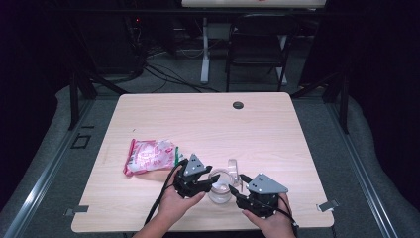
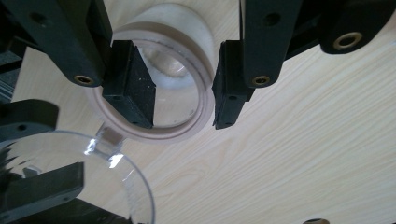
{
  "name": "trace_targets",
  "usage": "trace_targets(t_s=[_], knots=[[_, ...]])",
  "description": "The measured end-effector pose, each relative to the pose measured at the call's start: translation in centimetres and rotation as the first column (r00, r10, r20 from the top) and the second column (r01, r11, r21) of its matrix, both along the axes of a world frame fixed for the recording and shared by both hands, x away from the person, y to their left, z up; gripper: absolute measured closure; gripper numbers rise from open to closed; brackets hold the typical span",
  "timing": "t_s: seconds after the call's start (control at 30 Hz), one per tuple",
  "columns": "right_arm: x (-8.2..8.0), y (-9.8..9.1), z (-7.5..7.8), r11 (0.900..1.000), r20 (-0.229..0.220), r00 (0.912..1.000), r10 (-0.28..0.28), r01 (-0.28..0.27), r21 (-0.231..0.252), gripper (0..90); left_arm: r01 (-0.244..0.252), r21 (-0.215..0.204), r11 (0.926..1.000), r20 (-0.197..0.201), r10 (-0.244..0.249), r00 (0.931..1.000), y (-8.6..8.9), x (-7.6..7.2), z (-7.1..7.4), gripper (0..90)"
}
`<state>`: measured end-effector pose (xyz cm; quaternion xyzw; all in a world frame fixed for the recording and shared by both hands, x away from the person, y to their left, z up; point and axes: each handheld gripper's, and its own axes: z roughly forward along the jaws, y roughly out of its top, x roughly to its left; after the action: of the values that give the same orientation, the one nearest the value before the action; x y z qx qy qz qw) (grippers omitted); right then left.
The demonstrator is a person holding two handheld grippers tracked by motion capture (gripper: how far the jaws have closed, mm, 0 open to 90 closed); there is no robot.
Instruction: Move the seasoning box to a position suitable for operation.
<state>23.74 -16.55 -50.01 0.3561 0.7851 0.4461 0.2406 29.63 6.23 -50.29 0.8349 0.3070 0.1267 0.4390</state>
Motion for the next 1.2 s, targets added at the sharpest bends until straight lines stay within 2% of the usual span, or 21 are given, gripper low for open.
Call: trace_targets(t_s=[0.1,0.23,0.3,0.57,0.7,0.83,0.9,1.03,1.2], knots=[[-0.1,-0.3,0.0,1.0,0.001,1.0,-0.003,0.003,0.007,51.1,-0.007,-0.001,1.0,-0.008,0.007,0.9999,0.1,0.1,-0.4,60.1],[-0.1,-0.8,0.0,0.9997,0.003,0.9998,-0.02,0.02,0.016,55.6,-0.002,-0.012,0.9999,-0.04,0.002,0.9992,0.3,0.2,-0.8,63.7],[0.0,-1.3,0.0,0.9987,-0.015,0.9993,-0.034,0.034,0.038,58.2,0.002,-0.007,1.0,-0.044,-0.003,0.999,0.3,0.3,-0.9,65.7],[0.9,-2.9,-0.2,0.991,-0.067,0.996,-0.059,0.067,0.116,66.6,0.017,-0.037,0.9992,-0.042,-0.018,0.9989,0.0,0.0,-1.0,66.5],[1.8,-3.6,-0.4,0.984,-0.093,0.9937,-0.063,0.077,0.161,69.4,0.01,-0.039,0.9992,-0.047,-0.012,0.9988,-0.2,0.0,-1.0,64.5],[2.9,-3.7,-0.6,0.9782,-0.097,0.9932,-0.064,0.082,0.191,72.1,0.002,-0.036,0.9993,-0.041,-0.004,0.9992,-0.2,0.1,-1.0,64.2],[3.7,-3.9,-0.7,0.9772,-0.103,0.9934,-0.051,0.071,0.2,73.2,-0.002,-0.038,0.9993,-0.035,0.0,0.9994,-0.2,0.2,-1.0,63.6],[5.1,-4.0,-0.8,0.9678,-0.123,0.9919,-0.032,0.061,0.244,74.1,-0.012,-0.042,0.999,-0.034,0.01,0.9994,-0.1,0.3,-1.0,63.1],[6.9,-4.0,-1.0,0.9647,-0.131,0.9913,-0.015,0.049,0.259,75.3,-0.025,-0.053,0.9983,-0.028,0.023,0.9993,-0.1,0.5,-1.1,63.1]])
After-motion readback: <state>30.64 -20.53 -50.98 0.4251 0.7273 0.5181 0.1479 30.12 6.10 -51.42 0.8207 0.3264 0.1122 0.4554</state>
